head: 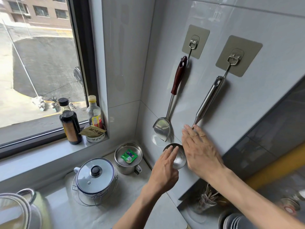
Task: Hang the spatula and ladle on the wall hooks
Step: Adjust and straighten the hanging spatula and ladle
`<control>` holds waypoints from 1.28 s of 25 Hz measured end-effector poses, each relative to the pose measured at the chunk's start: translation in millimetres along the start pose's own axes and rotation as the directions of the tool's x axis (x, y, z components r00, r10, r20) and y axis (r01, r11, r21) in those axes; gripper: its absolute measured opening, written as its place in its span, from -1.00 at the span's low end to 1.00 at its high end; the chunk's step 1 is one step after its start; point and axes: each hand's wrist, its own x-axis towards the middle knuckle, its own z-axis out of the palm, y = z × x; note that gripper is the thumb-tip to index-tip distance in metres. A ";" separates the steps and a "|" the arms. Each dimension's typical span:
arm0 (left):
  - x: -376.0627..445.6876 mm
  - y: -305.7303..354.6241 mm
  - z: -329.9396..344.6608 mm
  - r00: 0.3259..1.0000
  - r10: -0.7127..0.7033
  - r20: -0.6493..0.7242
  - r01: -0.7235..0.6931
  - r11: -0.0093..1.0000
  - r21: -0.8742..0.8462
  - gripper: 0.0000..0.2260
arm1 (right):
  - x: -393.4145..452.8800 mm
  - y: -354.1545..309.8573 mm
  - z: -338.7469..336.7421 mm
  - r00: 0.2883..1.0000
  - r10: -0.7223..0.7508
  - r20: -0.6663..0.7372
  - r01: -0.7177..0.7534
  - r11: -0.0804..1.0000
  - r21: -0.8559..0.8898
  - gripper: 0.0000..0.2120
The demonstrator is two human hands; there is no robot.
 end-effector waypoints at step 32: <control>84.1 -55.4 -24.6 0.994 -0.065 -0.090 0.071 0.995 0.076 -0.45 | 83.9 -35.6 11.6 0.991 -0.128 0.035 0.125 0.990 0.071 -0.48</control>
